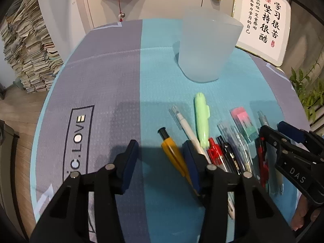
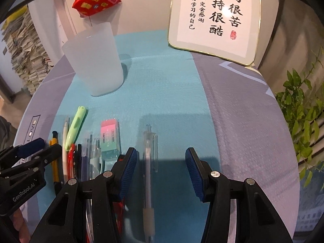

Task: Organize stationery
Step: 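Close the left tool on the orange pen while the right tool grasps the clear pen, then lift the orange pen with the left tool and carry it over the frosted cup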

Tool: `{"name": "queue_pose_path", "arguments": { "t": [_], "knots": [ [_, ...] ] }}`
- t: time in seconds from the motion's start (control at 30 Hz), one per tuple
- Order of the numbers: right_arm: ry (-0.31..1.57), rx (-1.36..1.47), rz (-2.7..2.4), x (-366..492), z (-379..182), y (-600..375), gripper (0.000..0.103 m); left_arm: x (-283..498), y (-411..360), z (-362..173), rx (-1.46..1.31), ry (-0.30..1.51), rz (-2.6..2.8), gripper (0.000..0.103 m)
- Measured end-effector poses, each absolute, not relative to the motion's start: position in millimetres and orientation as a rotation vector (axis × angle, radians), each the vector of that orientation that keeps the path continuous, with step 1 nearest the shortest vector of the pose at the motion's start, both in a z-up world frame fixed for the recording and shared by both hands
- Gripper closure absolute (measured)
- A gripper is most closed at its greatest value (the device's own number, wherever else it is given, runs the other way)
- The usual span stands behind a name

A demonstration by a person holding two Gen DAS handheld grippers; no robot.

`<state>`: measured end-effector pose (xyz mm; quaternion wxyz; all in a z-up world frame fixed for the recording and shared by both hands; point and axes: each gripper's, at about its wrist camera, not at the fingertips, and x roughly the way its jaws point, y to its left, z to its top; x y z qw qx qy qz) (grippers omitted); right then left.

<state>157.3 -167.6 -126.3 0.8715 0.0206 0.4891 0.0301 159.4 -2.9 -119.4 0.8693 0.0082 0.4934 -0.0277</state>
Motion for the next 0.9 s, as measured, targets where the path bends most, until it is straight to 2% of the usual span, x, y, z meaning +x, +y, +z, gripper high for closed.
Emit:
{"name": "queue_pose_path", "arguments": {
  "t": [0.1,0.17,0.27,0.3,0.47,0.9],
  "knots": [
    [1.022,0.021,0.059,161.8,-127.1,-164.0,0.053,161.1,-3.8,-119.3,0.020,1.028,-0.056,0.068],
    [1.017,-0.002,0.054,163.7,-127.1,-160.9,0.061,160.3,-6.6,-119.0,0.029,1.021,-0.065,0.086],
    [1.018,-0.013,0.077,164.8,-125.8,-156.4,0.086,159.0,-8.2,-119.4,0.046,1.010,-0.079,0.087],
    [1.022,0.001,0.083,165.1,-125.5,-157.2,0.088,159.2,-6.6,-119.1,0.041,1.011,-0.089,0.087],
    [1.023,0.120,0.131,160.6,-118.2,-172.7,0.088,154.7,7.4,-100.1,-0.004,0.961,-0.128,0.090],
    [0.867,0.146,0.174,116.1,-57.9,-173.6,0.088,121.5,9.8,-41.5,0.001,0.808,-0.161,0.091]
  ]
}}
